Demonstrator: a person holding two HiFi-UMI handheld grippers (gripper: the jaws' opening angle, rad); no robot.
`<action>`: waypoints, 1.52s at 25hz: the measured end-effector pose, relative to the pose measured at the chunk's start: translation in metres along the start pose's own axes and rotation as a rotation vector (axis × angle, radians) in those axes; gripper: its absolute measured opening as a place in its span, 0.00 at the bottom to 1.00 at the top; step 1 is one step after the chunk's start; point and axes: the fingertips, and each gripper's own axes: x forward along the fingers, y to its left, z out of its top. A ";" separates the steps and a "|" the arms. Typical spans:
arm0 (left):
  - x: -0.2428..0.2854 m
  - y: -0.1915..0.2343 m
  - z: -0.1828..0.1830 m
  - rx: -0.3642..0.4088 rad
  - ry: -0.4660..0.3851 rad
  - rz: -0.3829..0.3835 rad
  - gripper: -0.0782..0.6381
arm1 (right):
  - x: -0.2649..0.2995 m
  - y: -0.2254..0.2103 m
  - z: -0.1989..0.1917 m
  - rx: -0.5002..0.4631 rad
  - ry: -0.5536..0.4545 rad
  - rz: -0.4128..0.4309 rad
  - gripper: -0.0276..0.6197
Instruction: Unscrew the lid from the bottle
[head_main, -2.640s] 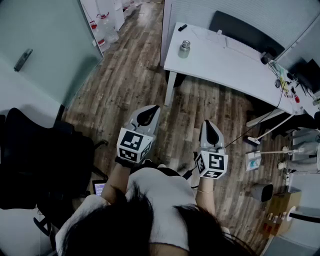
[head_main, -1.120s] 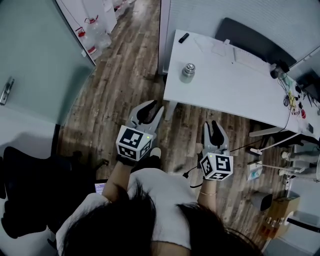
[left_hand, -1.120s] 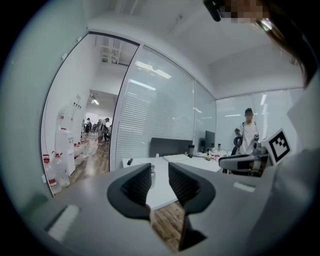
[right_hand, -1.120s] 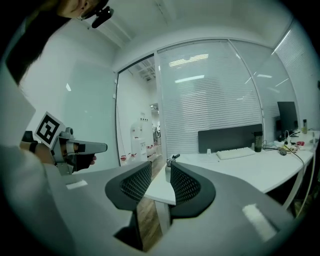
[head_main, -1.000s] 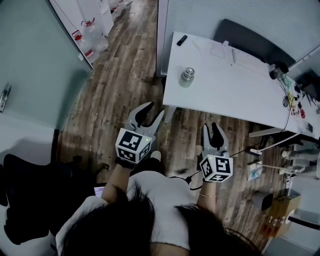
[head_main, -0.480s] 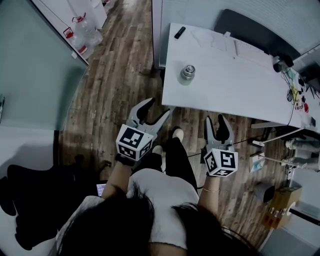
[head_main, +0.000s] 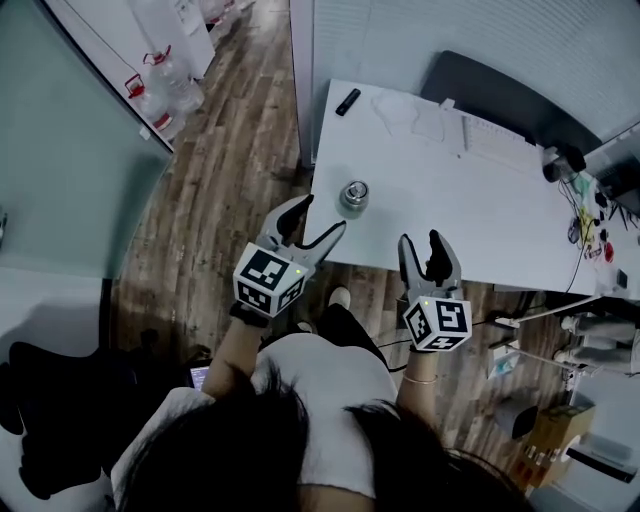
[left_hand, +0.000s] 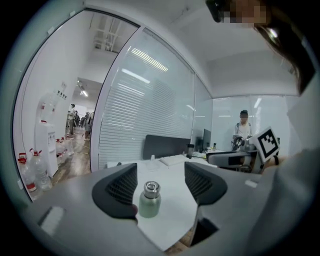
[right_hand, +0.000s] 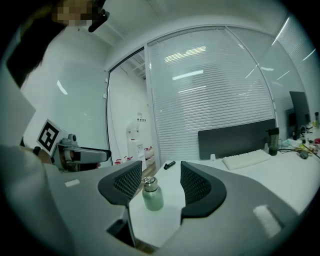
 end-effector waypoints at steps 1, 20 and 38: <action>0.008 0.003 0.005 -0.004 -0.006 0.004 0.56 | 0.009 -0.004 0.004 -0.002 -0.002 0.013 0.38; 0.076 0.022 -0.009 0.047 0.058 -0.051 0.58 | 0.084 -0.035 0.027 0.035 -0.008 0.173 0.42; 0.092 0.027 -0.062 0.105 0.170 -0.253 0.61 | 0.113 -0.011 -0.001 0.093 0.070 0.220 0.42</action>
